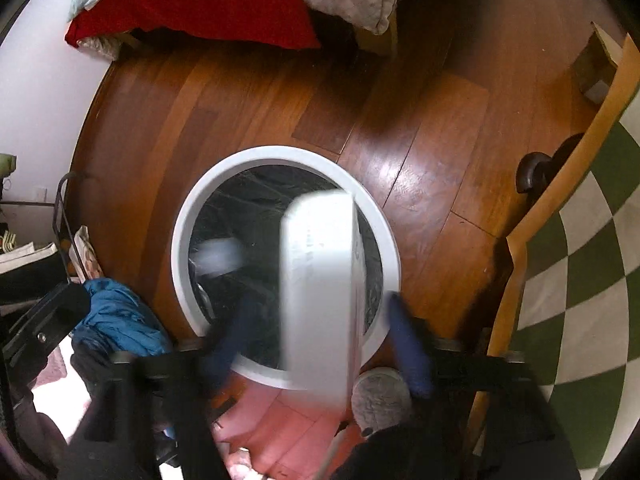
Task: Collect trash
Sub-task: 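Carry cup and paper over the bin and open both tools to drop them, then move both tools back over the table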
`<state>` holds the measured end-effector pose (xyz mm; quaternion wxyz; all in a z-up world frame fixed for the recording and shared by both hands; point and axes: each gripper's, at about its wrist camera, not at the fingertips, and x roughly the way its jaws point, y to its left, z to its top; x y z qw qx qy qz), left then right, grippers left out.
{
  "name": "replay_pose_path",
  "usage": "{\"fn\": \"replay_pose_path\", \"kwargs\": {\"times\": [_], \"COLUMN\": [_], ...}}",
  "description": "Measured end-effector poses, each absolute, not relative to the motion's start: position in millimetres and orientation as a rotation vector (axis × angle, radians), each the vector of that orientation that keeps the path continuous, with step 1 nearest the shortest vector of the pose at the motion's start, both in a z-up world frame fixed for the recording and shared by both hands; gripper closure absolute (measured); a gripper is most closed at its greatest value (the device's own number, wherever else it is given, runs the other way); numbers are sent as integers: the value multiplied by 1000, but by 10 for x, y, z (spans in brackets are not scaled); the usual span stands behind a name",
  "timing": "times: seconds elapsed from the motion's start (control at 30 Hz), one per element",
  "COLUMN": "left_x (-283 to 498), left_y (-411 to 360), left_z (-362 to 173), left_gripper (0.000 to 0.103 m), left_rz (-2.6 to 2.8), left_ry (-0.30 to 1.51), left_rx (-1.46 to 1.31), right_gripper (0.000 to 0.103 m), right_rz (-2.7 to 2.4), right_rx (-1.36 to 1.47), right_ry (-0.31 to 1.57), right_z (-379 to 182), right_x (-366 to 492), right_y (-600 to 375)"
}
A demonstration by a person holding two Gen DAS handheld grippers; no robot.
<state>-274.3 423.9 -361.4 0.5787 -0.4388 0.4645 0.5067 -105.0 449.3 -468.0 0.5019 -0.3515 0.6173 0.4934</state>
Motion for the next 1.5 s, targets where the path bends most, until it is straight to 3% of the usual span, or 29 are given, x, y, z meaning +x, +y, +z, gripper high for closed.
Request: {"fn": "replay_pose_path", "kwargs": {"times": [0.07,0.27,0.63,1.03,1.5], "left_x": [-2756,-2761,-2678,-2635,-2247], "left_y": [4165,3991,3763,3346,2736], "left_z": [-3616,-3548,-3161,-2266,-1300], "left_gripper": [8,8,8,8,9], "left_rz": [1237,1290,1286,1299,1277], "left_ry": [1121,1171,1127,996,802], "left_rx": [-973,-931,-910,-789,-675], "right_gripper": [3,3,3,3,3], "right_rz": [1198,1134,1123,1216,1340], "right_rx": [-863,-988,-950,-788,-408], "right_ry": [1472,1371,1365,1272,1144], "right_z": [-4676,-4511,-4120,-3080,-1659], "right_x": [-1038,-1090,-1029,-928,-378], "right_y": [4447,4256,3869,3442,2545]}}
